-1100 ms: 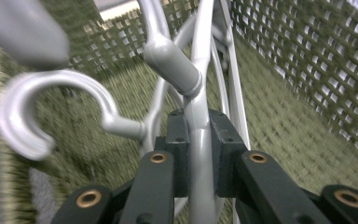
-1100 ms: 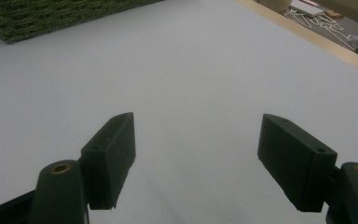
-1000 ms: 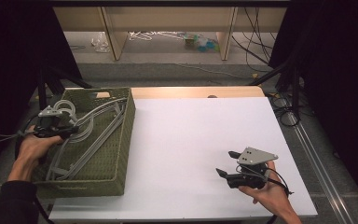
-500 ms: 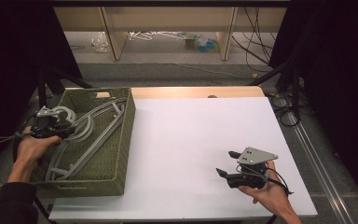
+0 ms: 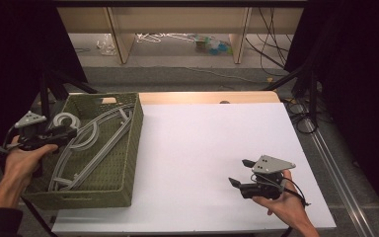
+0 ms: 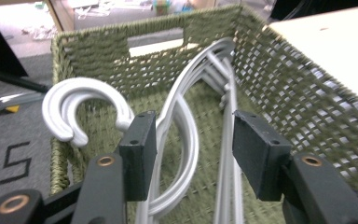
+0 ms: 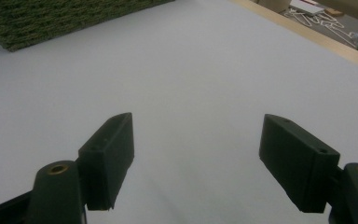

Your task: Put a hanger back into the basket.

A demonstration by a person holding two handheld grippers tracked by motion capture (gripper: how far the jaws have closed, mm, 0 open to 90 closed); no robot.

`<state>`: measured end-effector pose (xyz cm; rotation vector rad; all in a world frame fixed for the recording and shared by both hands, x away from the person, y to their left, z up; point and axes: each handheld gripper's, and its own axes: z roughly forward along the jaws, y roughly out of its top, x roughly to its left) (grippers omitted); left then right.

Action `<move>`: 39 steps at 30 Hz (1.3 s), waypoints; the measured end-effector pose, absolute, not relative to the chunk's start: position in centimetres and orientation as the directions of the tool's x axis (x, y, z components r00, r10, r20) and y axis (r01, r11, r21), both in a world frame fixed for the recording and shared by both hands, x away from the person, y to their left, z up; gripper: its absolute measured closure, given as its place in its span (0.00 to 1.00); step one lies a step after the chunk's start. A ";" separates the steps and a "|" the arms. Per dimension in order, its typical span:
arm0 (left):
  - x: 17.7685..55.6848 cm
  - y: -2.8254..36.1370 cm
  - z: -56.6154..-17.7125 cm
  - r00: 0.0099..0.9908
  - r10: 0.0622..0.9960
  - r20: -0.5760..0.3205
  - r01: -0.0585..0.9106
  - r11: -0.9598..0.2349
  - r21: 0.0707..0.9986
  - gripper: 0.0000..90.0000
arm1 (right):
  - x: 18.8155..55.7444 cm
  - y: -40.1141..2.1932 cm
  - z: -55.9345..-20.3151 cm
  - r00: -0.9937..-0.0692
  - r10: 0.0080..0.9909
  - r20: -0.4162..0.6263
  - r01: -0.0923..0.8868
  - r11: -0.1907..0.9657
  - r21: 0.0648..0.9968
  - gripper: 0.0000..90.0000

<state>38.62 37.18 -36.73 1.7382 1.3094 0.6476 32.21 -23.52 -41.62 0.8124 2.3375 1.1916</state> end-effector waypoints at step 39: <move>29.6 19.9 -37.6 0.644 0.755 -0.123 0.300 -0.102 0.948 0.20 | 32.6 -24.2 -42.4 -0.747 0.664 0.028 0.343 0.349 0.872 0.22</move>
